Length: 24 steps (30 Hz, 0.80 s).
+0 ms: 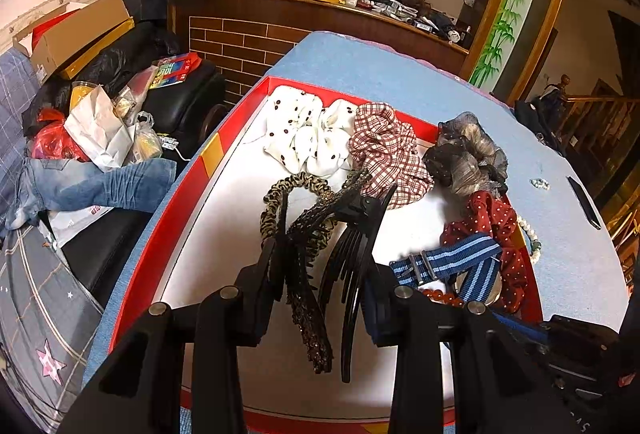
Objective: Organize jewelry
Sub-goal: 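Carry the claw clip and bead bracelet over the tray, then open both grippers to release the claw clip and bead bracelet into the tray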
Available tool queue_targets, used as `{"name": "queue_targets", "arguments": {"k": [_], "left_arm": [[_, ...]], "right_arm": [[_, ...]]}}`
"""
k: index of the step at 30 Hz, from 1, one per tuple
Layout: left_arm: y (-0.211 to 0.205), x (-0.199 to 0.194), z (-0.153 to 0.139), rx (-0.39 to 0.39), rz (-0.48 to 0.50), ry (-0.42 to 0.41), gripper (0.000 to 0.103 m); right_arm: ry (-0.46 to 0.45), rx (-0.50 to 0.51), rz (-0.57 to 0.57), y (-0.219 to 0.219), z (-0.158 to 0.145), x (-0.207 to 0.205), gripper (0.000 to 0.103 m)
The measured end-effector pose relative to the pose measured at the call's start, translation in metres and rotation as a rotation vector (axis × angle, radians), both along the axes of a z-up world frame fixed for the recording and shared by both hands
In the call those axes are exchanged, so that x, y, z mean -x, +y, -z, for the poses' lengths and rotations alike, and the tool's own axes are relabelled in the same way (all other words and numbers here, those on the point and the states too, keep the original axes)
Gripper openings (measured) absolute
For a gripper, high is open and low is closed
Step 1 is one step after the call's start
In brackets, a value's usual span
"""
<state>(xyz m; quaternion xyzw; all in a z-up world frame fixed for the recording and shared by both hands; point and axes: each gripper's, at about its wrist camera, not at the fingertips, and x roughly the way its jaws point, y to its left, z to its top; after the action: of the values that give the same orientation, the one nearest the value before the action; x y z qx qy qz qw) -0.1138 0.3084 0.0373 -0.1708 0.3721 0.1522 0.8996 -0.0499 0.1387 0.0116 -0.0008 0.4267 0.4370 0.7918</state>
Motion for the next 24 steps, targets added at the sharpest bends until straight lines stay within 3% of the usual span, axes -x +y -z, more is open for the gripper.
{"name": "queue_targets", "arguments": {"k": [24], "left_arm": [[0.001,-0.005,0.006,-0.01,0.004,0.042,0.038]], "right_arm": [[0.016,0.014,0.03,-0.013,0.002,-0.002,0.009]]}}
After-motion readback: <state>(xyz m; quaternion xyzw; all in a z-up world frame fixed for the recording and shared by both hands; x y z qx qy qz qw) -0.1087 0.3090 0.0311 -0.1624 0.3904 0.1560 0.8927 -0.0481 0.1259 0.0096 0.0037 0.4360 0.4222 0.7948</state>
